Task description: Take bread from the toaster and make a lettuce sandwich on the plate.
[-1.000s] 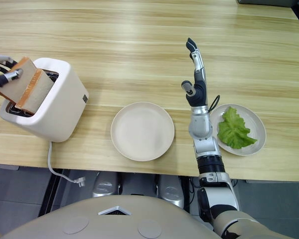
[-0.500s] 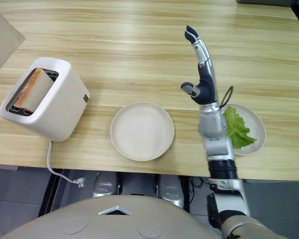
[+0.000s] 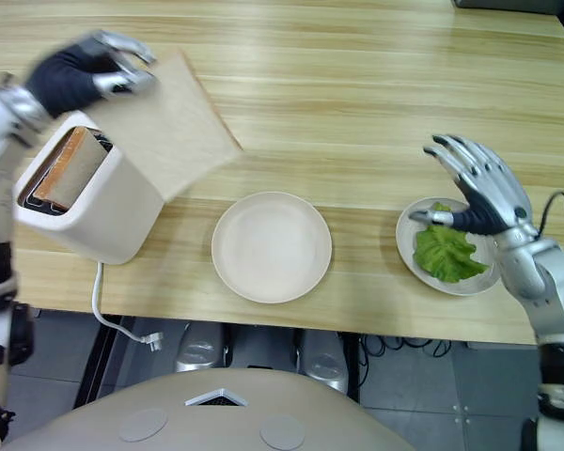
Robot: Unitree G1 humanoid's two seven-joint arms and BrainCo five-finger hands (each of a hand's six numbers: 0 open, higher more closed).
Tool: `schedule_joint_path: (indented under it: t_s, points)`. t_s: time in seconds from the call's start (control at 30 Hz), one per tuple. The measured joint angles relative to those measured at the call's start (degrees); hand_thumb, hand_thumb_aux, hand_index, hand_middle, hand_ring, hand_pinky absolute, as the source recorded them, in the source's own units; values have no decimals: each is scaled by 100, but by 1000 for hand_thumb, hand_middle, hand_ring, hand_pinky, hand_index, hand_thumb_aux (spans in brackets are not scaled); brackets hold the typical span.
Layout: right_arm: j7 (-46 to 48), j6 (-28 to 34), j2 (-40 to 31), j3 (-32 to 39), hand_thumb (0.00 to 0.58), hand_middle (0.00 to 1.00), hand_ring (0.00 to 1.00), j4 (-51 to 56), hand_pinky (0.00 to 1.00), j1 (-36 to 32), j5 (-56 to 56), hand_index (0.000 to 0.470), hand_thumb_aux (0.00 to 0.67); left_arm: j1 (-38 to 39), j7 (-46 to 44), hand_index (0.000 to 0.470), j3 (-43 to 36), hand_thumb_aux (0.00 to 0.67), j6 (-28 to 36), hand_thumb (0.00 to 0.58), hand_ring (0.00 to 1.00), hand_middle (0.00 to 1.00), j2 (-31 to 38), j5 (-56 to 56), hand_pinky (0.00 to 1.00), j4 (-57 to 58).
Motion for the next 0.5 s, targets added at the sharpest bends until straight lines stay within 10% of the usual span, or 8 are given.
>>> schedule_joint_path:
  t_s: [0.5]
  points:
    - [-2914,793,-207,2463,0,0,0,3151,0,-1232,-1874,0,0,345,-295,460,-1767,670,-3354,580,1000,1000,-1125,1707,1000,2376]
